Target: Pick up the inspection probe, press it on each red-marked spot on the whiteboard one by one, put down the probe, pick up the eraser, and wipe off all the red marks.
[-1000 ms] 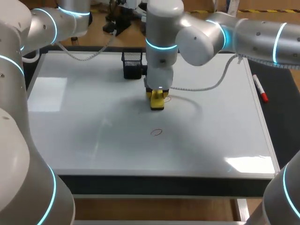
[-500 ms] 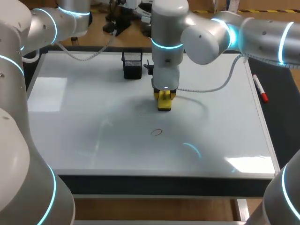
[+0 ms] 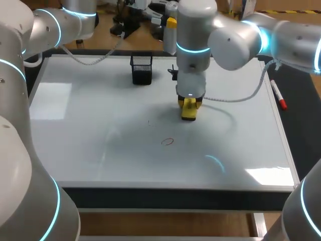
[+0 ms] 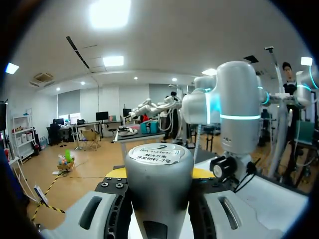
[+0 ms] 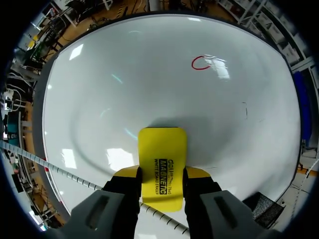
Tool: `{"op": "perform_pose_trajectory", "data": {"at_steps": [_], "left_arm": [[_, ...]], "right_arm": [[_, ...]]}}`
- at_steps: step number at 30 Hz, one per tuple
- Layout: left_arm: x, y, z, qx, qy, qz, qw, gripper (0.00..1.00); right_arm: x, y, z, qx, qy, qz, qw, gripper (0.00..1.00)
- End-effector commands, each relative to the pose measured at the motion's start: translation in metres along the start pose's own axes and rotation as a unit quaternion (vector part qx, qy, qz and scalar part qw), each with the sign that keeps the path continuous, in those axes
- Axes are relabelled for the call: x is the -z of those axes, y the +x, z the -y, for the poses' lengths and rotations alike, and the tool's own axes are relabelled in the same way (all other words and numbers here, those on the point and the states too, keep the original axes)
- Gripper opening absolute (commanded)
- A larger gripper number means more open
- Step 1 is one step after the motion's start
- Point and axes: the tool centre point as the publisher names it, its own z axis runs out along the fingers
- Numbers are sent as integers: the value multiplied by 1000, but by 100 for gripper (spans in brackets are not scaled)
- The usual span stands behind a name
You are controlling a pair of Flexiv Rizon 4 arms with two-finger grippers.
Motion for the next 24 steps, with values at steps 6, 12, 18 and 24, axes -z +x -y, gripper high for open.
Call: {"op": "perform_pose_trajectory", "data": {"at_steps": [6,12,18,24], "left_arm": [[2,-7,-2,1,3,-209,978,0],[2,-7,-2,1,3,-209,978,0],[2,-7,-2,1,3,-209,978,0],[2,-7,-2,1,3,-209,978,0]], "right_arm": [[20,16,0,-20,28,35,999,0],[44,31,9,-24,49,29,998,0],[51,47,14,-24,52,19,998,0],[50,65,18,-37,44,3,998,0]]}}
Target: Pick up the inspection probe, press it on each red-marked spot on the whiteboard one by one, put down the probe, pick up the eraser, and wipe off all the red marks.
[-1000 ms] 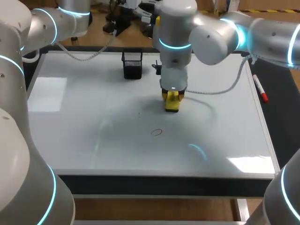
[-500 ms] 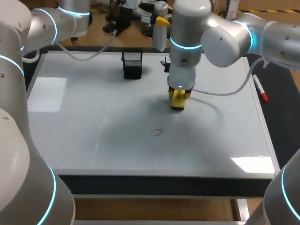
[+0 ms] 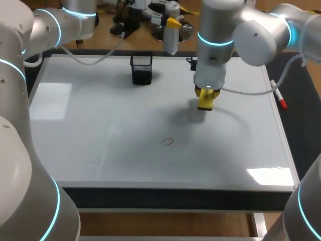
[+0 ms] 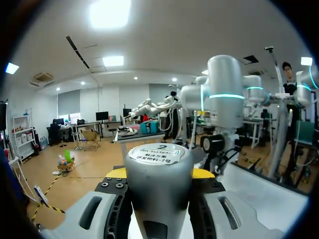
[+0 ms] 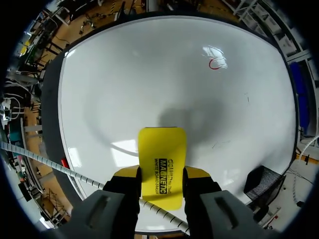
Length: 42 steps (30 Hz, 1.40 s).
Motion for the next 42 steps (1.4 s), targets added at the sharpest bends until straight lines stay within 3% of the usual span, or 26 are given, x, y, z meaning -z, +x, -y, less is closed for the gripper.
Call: {"op": "perform_pose_trajectory", "data": {"at_steps": [1,21,27,42], "left_arm": [[2,-7,-2,1,3,-209,978,0],[2,-7,-2,1,3,-209,978,0],[2,-7,-2,1,3,-209,978,0],[2,-7,-2,1,3,-209,978,0]], "right_arm": [[3,12,5,-6,-4,-6,1000,0],[-3,105,18,-80,-29,-16,996,0],[-11,119,17,-93,-39,-14,995,0],[-12,122,17,-97,-44,-9,994,0]]}}
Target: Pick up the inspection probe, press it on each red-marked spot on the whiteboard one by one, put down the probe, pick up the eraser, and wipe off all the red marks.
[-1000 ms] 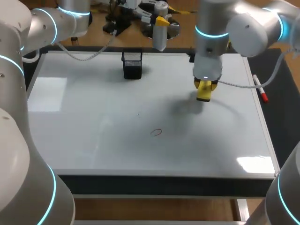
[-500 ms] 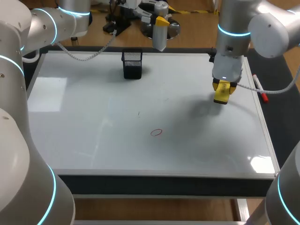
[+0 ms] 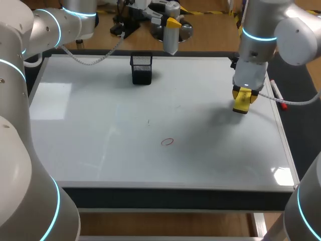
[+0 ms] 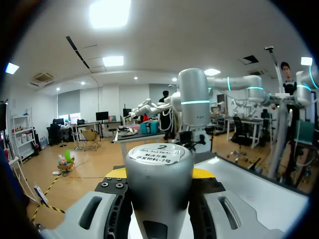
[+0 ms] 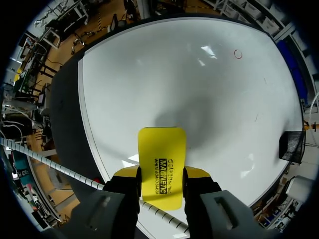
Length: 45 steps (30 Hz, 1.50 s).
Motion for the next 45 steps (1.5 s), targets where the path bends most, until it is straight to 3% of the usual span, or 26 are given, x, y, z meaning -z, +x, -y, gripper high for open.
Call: {"op": "perform_pose_trajectory", "data": {"at_steps": [1,20,33,45], "left_arm": [[2,-7,-2,1,3,-209,978,0],[2,-7,-2,1,3,-209,978,0],[-21,54,22,-35,-15,-238,971,0],[-38,129,32,-44,-14,-250,967,0]], "right_arm": [[1,1,1,1,1,0,1000,0],[1,1,1,1,1,0,1000,0],[1,1,1,1,1,0,1000,0],[1,1,1,1,1,0,1000,0]]}}
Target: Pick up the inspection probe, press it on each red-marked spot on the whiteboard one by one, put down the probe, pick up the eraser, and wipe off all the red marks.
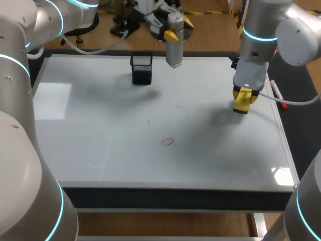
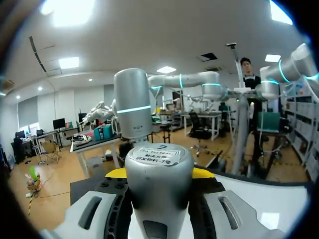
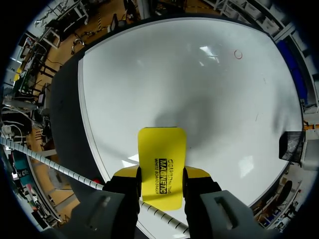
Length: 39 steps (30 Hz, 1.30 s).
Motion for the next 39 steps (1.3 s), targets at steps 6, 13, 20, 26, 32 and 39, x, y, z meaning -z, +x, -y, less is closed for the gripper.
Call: {"op": "perform_pose_trajectory", "data": {"at_steps": [6,13,20,26,32,39], "left_arm": [[-32,43,0,12,-1,-41,999,0],[-60,76,0,17,-6,-37,999,0],[-84,104,1,9,-7,-37,999,0],[-104,129,1,8,-1,-35,999,0],[-116,150,-2,12,1,-28,1000,0],[-128,168,-11,12,4,-26,1000,0]], "right_arm": [[1,1,1,1,1,-1,1000,0],[1,1,1,1,1,-1,1000,0],[1,1,1,1,1,-1,1000,0],[1,1,1,1,1,-1,1000,0],[1,1,1,1,1,-1,1000,0],[1,1,1,1,1,-1,1000,0]]}}
